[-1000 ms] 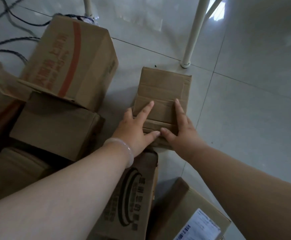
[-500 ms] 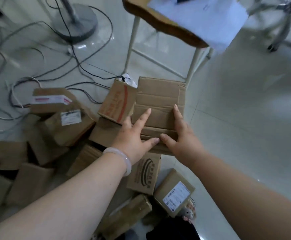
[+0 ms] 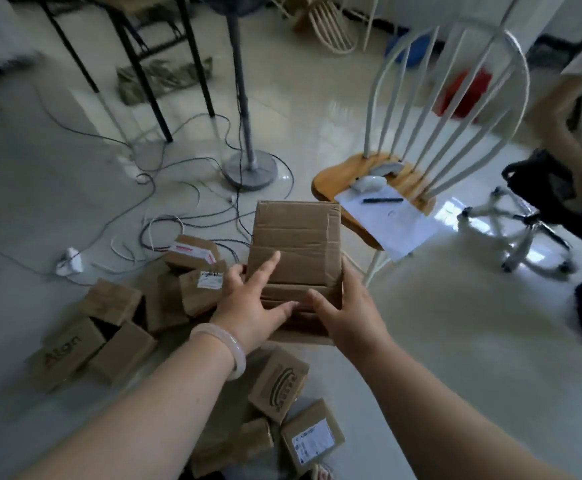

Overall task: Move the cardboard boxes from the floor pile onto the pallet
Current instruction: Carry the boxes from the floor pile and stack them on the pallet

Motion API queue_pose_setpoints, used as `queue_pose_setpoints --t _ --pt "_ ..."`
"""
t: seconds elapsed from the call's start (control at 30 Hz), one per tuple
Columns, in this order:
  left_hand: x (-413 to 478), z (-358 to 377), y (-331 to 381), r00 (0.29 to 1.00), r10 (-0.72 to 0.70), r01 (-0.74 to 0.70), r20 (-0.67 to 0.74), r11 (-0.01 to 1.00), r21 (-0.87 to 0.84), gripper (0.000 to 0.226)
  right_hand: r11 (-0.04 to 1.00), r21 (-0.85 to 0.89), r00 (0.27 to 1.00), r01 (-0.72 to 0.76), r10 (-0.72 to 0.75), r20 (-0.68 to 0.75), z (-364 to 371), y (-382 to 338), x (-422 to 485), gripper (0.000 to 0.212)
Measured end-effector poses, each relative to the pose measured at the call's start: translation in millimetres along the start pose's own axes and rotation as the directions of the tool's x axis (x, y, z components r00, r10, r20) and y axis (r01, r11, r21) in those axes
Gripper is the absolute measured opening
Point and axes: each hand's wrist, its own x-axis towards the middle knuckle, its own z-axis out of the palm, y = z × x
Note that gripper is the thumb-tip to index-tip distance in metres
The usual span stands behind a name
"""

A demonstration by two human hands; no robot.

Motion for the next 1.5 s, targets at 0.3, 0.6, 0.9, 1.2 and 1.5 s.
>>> queue_pose_setpoints --t 0.3,0.6,0.9,1.2,1.5 --pt "-122.9 -116.0 10.3 0.896 -0.381 0.357 -0.226 0.923 -0.143 0.142 0.957 0.14 0.92 0.254 -0.284 0.269 31.4 -134.8 -71.6 0.05" --pt "-274.0 -199.6 -96.7 0.731 -0.597 0.352 -0.33 0.744 -0.568 0.139 0.739 0.007 0.596 0.674 -0.549 0.586 150.6 -236.4 -167.9 0.06" --pt "-478.8 -249.4 -249.3 0.684 -0.595 -0.115 -0.421 0.482 -0.868 0.099 0.848 0.06 0.46 0.526 -0.343 0.819 320.9 -293.6 -308.6 0.097" --pt "-593.0 -267.4 -346.7 0.565 -0.503 -0.112 -0.654 0.739 -0.665 0.086 0.736 0.166 0.176 0.657 -0.364 0.915 430.5 -335.3 -420.5 0.105" --pt "-626.0 -276.4 -402.7 0.486 -0.465 0.008 -0.74 0.849 -0.528 0.085 0.556 0.207 -0.05 0.805 -0.283 0.958 503.4 -360.4 -457.3 0.108"
